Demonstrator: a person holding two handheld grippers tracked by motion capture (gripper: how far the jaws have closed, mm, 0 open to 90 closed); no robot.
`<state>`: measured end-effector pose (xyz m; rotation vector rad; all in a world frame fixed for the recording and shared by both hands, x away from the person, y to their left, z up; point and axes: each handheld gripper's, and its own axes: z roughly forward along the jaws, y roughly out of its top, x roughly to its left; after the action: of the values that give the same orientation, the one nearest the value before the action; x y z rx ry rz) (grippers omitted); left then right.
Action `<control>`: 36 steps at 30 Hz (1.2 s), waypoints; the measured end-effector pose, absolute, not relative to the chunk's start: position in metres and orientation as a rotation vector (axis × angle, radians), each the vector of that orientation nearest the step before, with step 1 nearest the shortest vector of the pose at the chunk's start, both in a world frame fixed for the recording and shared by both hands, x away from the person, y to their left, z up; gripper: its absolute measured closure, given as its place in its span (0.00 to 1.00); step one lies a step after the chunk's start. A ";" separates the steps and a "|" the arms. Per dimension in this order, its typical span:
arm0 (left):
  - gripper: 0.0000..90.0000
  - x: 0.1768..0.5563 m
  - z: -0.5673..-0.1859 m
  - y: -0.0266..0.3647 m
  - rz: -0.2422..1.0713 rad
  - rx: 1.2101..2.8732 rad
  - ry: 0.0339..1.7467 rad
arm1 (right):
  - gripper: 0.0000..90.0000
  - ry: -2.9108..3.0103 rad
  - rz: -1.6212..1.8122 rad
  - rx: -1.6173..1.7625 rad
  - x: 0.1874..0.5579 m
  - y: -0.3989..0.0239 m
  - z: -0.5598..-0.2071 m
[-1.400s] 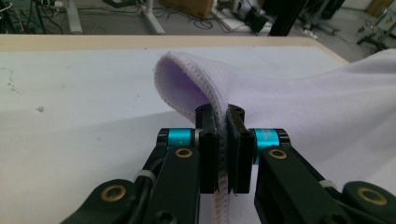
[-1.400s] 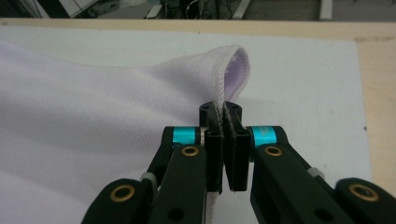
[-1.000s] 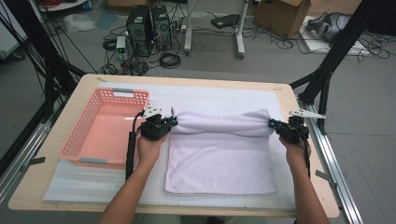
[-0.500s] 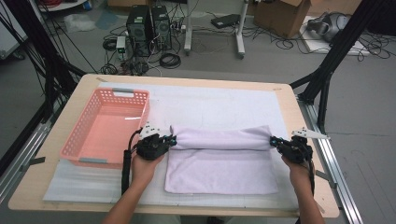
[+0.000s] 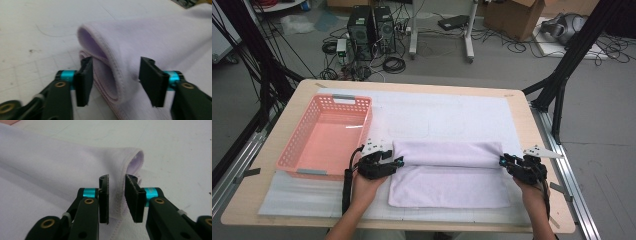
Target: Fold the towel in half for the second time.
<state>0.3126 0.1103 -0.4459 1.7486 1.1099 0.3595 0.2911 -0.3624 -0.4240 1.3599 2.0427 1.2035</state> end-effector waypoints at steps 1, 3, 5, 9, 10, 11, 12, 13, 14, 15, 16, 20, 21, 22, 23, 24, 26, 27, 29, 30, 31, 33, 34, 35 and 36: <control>0.45 0.315 -0.445 0.111 0.356 1.745 1.123 | 0.79 2.042 1.203 1.354 0.291 -0.362 -0.423; 0.42 0.322 -0.442 0.112 0.354 1.733 1.140 | 0.79 2.049 1.192 1.345 0.290 -0.361 -0.423; 0.42 0.327 -0.441 0.111 0.359 1.713 1.134 | 0.77 2.052 1.193 1.349 0.290 -0.361 -0.424; 0.42 0.340 -0.437 0.107 0.333 1.709 1.118 | 0.72 2.035 1.209 1.356 0.289 -0.364 -0.423; 0.42 0.342 -0.436 0.106 0.327 1.708 1.119 | 0.69 2.027 1.213 1.365 0.289 -0.366 -0.423; 0.42 0.344 -0.434 0.105 0.315 1.707 1.117 | 0.67 2.019 1.218 1.375 0.290 -0.366 -0.423; 0.43 0.347 -0.434 0.104 0.309 1.699 1.117 | 0.64 2.010 1.226 1.383 0.290 -0.367 -0.422; 0.46 0.349 -0.433 0.104 0.305 1.700 1.122 | 0.61 1.999 1.228 1.393 0.292 -0.368 -0.421; 0.50 0.351 -0.433 0.104 0.300 1.714 1.119 | 0.58 1.983 1.226 1.405 0.295 -0.369 -0.420; 0.55 0.352 -0.432 0.104 0.288 1.718 1.109 | 0.55 1.979 1.226 1.418 0.297 -0.370 -0.418; 0.61 0.353 -0.432 0.104 0.288 1.720 1.106 | 0.53 1.974 1.231 1.433 0.302 -0.370 -0.417; 0.84 0.353 -0.431 0.104 0.283 1.732 1.108 | 0.52 2.023 1.188 1.446 0.324 -0.362 -0.410; 0.88 0.352 -0.432 0.103 0.281 1.736 1.105 | 0.52 2.039 1.173 1.440 0.329 -0.360 -0.408; 0.90 0.352 -0.432 0.103 0.278 1.740 1.105 | 0.50 2.050 1.158 1.443 0.335 -0.356 -0.406; 0.91 0.352 -0.432 0.103 0.277 1.752 1.100 | 0.49 2.066 1.136 1.446 0.341 -0.353 -0.404; 0.91 0.352 -0.433 0.102 0.284 1.754 1.095 | 0.49 2.075 1.105 1.455 0.347 -0.349 -0.403; 0.92 0.351 -0.431 0.103 0.288 1.751 1.093 | 0.56 2.102 1.049 1.477 0.358 -0.346 -0.405; 0.92 0.350 -0.430 0.103 0.292 1.749 1.088 | 0.66 2.113 1.038 1.485 0.360 -0.346 -0.407; 0.92 0.348 -0.429 0.104 0.299 1.755 1.076 | 0.89 2.144 1.029 1.464 0.360 -0.346 -0.408; 0.92 0.346 -0.428 0.104 0.304 1.756 1.067 | 0.92 2.140 1.043 1.452 0.358 -0.346 -0.408; 0.92 0.344 -0.428 0.104 0.305 1.754 1.060 | 0.92 2.134 1.057 1.440 0.355 -0.347 -0.407; 0.92 0.338 -0.427 0.105 0.307 1.754 1.043 | 0.93 2.121 1.066 1.411 0.347 -0.348 -0.406; 0.92 0.334 -0.426 0.106 0.313 1.746 1.028 | 0.93 2.109 1.086 1.394 0.340 -0.348 -0.406; 0.92 0.330 -0.426 0.107 0.303 1.740 1.016 | 0.93 2.094 1.106 1.385 0.334 -0.350 -0.405; 0.92 0.326 -0.426 0.108 0.296 1.737 0.998 | 0.93 2.075 1.128 1.381 0.327 -0.351 -0.405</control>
<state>0.3260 0.1084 -0.4256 1.7367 0.9985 0.2963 0.3271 -0.3513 -0.4053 1.3805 2.0748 1.1275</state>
